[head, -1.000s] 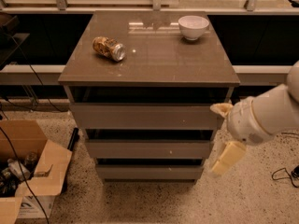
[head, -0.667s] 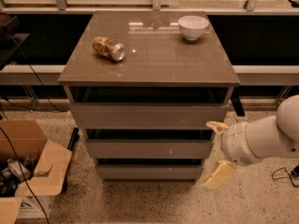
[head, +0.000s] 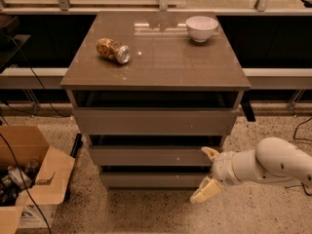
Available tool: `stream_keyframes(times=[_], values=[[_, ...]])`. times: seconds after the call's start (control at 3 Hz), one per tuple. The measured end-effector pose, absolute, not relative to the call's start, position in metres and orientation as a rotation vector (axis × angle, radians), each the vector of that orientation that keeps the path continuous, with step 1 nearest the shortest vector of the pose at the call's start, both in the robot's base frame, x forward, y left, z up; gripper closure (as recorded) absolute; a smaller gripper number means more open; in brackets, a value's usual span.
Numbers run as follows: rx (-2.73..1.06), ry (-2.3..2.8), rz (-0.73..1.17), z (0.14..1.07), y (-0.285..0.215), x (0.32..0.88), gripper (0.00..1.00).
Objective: Open bottom drawer
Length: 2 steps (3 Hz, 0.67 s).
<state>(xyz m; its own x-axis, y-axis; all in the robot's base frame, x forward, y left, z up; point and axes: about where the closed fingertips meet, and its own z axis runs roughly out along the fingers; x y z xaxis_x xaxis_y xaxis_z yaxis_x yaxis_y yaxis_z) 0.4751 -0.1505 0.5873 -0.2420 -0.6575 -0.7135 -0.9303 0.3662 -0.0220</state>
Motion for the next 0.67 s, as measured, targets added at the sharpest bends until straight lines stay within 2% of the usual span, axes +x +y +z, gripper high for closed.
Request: stream_keyframes(times=[0.67], values=[[-1.309, 1.948, 0.622, 0.552, -0.129, 0.477, 0.00]])
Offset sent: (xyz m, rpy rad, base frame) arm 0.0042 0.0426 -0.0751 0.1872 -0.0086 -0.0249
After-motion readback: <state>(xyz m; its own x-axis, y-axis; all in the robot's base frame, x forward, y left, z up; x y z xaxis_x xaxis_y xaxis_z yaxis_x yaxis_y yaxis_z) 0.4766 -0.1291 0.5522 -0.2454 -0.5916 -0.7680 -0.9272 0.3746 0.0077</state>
